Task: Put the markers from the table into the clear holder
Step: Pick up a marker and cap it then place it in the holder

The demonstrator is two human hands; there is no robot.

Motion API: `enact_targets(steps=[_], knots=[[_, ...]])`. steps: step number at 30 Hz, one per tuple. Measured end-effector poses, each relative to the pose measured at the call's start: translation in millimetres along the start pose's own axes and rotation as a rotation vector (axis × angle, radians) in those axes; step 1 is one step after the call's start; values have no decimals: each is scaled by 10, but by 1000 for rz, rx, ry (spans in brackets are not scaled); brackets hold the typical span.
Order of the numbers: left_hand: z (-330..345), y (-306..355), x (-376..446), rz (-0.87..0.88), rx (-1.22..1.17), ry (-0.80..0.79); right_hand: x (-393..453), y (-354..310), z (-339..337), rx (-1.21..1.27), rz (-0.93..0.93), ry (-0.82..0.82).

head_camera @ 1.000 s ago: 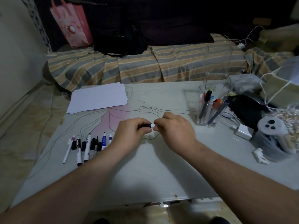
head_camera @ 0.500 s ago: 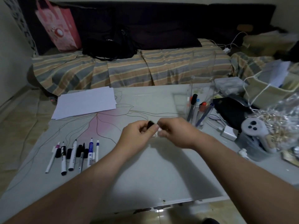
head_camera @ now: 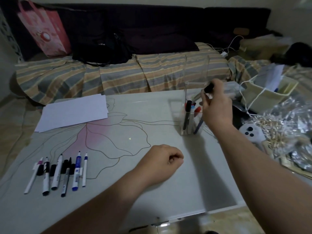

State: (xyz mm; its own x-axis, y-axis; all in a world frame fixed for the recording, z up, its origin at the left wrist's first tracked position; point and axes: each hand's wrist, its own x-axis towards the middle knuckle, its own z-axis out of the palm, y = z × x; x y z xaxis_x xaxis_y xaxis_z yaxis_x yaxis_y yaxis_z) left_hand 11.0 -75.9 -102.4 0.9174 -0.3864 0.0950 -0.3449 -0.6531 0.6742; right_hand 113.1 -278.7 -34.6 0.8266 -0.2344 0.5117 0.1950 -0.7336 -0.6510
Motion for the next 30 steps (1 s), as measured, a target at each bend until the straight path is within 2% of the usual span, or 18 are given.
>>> enact_targets(steps=[4, 7, 16, 25, 27, 30], knots=[[-14, -40, 2, -11, 29, -11, 33, 48, 66, -96, -93, -45], [-49, -77, -21, -26, 26, -12, 63, 25, 30, -131, -137, -10], [-138, -136, -63, -55, 26, -3, 61, 50, -55, 22, -2, 117], [-145, -78, -46, -42, 33, -2, -53, -28, 12, 42, -78, 8], [-144, -66, -46, -39, 31, 2, -50, -31, 5, 47, -75, 32], [-147, -67, -56, -42, 34, 1, 14, 19, -52, 107, 25, 117]])
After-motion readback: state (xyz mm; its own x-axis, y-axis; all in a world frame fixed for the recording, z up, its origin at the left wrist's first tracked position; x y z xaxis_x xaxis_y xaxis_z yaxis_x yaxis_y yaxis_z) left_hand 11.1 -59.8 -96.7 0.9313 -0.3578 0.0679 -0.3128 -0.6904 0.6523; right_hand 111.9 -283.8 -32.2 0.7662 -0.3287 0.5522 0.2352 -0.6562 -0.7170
